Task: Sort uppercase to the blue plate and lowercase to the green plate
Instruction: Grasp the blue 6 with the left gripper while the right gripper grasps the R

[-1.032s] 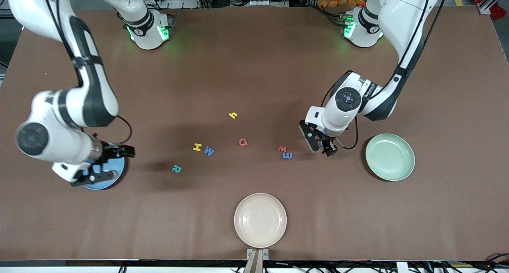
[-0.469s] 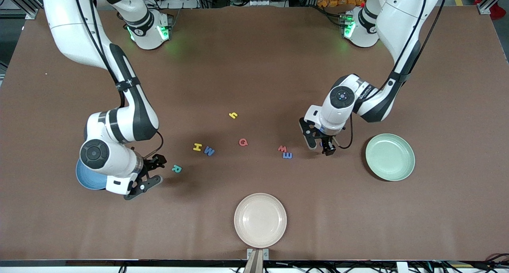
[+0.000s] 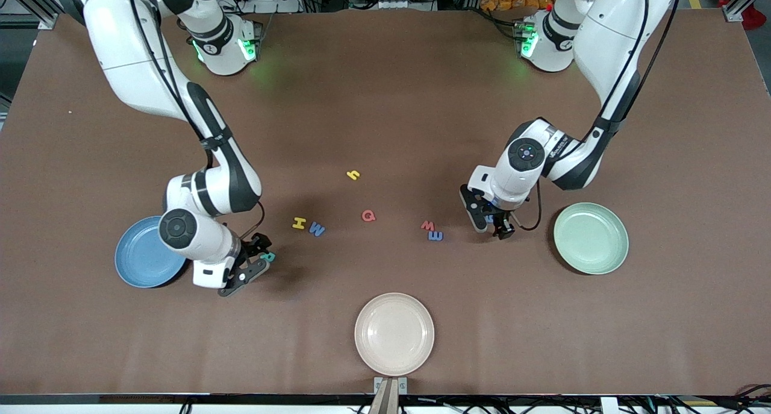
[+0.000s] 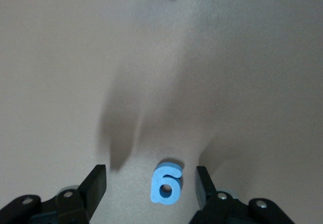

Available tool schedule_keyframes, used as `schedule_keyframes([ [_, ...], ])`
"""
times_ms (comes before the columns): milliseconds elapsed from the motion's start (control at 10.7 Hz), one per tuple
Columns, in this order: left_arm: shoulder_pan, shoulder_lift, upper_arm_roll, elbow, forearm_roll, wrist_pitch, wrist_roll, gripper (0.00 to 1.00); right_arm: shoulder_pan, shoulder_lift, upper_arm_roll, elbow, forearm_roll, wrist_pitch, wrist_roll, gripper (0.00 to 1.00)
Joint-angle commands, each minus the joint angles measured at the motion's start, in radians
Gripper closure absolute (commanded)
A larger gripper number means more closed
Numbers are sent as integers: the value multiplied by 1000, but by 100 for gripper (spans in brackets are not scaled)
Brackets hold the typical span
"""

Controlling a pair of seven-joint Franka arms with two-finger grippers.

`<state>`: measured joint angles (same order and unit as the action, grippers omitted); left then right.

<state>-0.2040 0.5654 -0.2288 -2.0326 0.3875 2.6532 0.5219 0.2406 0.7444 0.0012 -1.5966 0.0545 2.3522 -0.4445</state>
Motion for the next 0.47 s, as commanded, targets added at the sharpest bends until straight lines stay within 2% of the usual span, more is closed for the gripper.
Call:
schedule_keyframes([
  [0,5,-15,-1,-32,34,25,-46,24,5,-11,2,-39,28,27,-16,0],
  [94,5,-13,-1,-32,34,25,-46,34,6,-10,2,-40,28,28,-16,0],
  [188,5,-12,-1,-32,34,25,-46,58,9,-4,2,-40,28,32,-13,0],
  [282,5,-12,0,-32,34,25,-46,86,19,4,2,-42,28,53,-11,0],
  [375,6,-13,0,-32,34,25,-46,100,22,13,2,-46,28,77,-11,0],
])
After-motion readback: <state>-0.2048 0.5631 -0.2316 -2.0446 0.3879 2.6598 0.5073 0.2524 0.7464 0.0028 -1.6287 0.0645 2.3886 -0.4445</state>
